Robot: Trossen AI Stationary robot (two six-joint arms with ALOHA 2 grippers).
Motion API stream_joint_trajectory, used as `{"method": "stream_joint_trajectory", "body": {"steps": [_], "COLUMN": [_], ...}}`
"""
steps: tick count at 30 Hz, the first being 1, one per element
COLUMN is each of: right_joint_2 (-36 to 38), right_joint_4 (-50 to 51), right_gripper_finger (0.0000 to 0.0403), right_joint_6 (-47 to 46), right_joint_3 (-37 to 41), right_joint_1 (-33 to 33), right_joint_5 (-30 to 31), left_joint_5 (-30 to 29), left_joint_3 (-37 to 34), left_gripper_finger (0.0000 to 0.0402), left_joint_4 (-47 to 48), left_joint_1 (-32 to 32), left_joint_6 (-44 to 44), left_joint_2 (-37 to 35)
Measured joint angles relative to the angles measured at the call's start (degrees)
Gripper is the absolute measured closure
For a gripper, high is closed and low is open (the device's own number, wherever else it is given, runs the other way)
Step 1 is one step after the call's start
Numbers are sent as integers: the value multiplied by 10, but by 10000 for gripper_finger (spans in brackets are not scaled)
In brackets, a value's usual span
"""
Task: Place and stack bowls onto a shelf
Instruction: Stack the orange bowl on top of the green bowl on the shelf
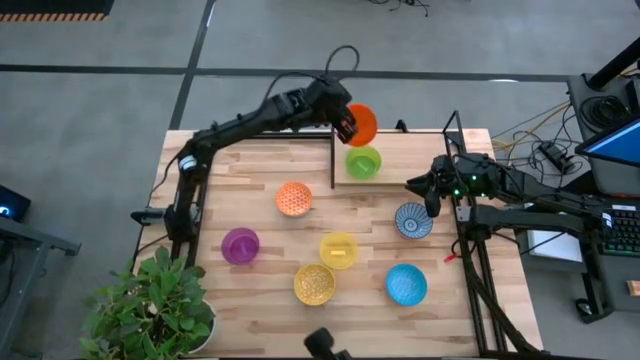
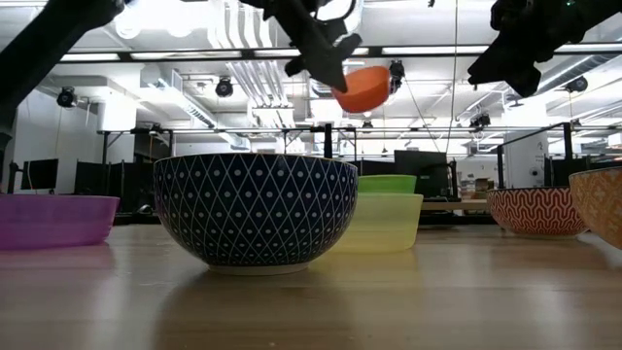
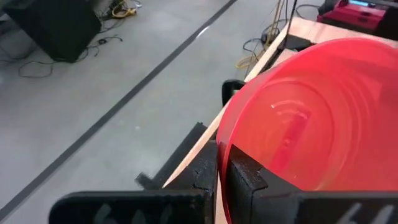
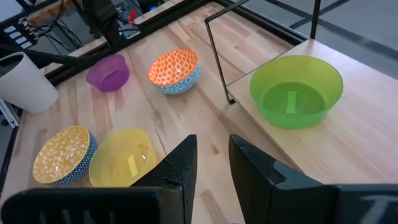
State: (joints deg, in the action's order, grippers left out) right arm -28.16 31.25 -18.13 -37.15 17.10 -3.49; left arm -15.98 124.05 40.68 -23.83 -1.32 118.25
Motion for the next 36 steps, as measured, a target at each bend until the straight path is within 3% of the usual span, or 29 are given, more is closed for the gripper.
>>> {"method": "stream_joint_trajectory", "body": {"steps": [22, 36], "right_joint_2": [0, 0], "right_joint_4": [0, 0], "right_gripper_finger": [321, 321], "right_joint_6": [10, 16], "right_joint_3": [0, 0], "right_joint_1": [0, 0], "right_joint_5": [0, 0], "left_joint_5": [-15, -36], "left_joint_3": [-1, -4], "left_gripper_finger": [401, 402], "left_joint_4": [-11, -8], "left_joint_1": [34, 34], "left_joint_6": [-44, -42], "left_joint_2": [98, 98]}}
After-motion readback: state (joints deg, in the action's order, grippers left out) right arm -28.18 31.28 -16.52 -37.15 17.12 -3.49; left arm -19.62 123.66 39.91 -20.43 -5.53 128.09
